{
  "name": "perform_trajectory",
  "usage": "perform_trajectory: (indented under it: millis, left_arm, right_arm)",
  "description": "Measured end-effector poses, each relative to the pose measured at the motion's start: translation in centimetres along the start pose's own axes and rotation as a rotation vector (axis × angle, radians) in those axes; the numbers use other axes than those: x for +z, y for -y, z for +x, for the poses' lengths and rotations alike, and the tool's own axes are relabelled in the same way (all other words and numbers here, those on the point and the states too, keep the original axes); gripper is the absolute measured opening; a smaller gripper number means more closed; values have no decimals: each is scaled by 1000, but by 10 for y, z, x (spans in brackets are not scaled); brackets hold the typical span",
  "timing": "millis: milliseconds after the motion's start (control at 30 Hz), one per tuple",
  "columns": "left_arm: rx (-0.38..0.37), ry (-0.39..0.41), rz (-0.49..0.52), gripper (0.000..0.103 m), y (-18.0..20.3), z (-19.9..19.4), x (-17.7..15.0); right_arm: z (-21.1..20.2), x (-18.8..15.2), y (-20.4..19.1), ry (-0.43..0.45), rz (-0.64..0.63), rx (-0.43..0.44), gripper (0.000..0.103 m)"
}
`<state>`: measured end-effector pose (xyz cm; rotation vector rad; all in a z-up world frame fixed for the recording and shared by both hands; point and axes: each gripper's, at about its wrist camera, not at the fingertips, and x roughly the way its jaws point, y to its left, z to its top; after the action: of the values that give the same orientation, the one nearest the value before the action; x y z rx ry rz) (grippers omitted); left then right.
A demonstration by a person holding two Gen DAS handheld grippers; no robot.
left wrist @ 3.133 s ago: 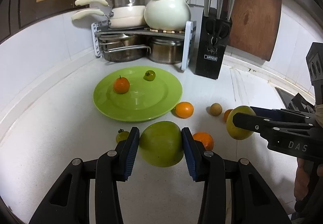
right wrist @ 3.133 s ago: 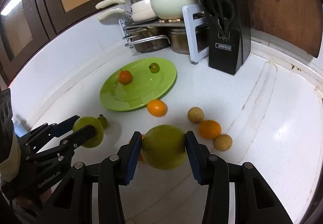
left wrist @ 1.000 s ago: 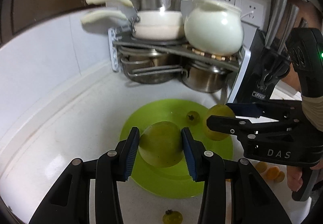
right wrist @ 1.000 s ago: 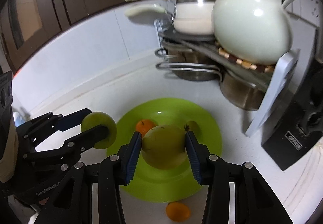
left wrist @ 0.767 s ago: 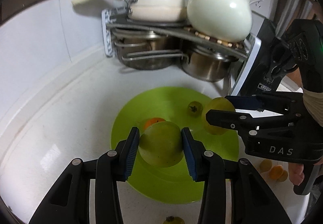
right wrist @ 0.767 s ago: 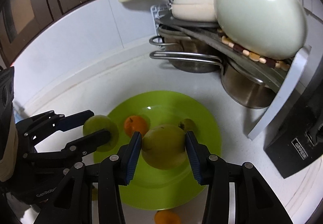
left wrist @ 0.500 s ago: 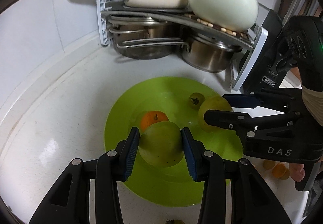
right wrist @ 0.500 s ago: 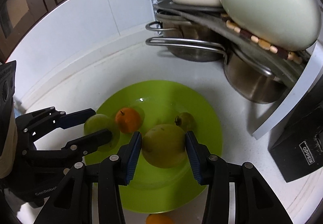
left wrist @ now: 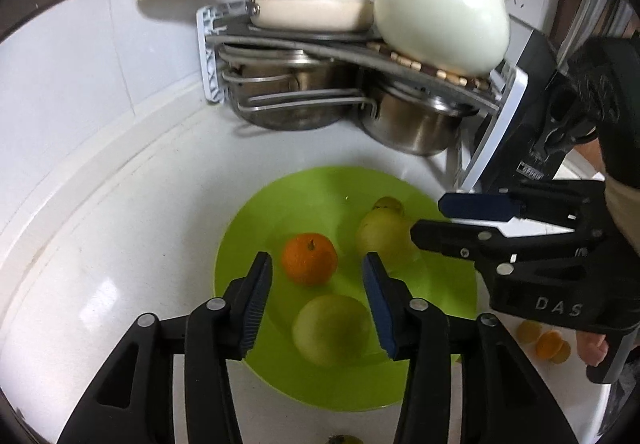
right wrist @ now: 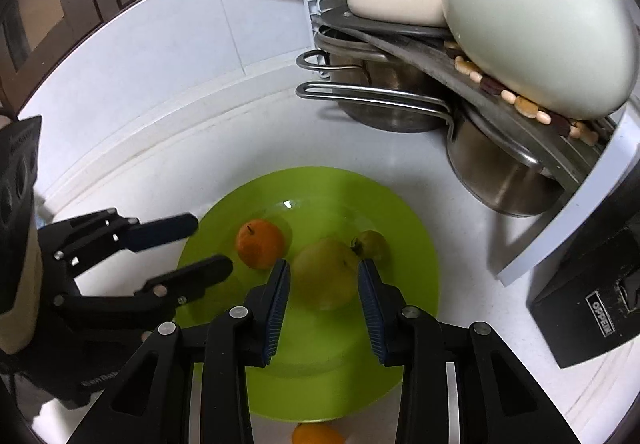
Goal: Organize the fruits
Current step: 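Lift both open tools away from the plate toward the remaining fruits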
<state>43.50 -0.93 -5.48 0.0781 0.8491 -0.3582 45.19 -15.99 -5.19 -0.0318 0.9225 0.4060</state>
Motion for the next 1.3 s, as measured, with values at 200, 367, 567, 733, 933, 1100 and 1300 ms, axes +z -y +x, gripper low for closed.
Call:
perform_trajectory:
  millis: [200,367,567,733,933,1100,1300]
  left_arm:
    - [38,57,0,56,6,-27,0]
    - [70,120,-9,68,15,-58,-1]
    - [87,190,-6,80,29,-96,-8]
    - [103,258,14,91,46,-130,-21]
    - [121,309,33,97,66,-159,-36]
    - [116,320,24,98,82,-174,-52]
    - [118,312,17,98,96,-180,-73]
  right_arm:
    - [-19,-7,0,37,11,-4,37]
    - [-48,-16,-5,100,1,-34,38]
    - [-94,-32,-10,191,8,-100,61]
    - [-133,-49,-11,261,21,-147,71]
    - [-172,-74,-15,342,30,-195,78]
    - [-195,-97,-13,368,59,-214,79]
    - [-206,-123,-8,364,78,-233,79]
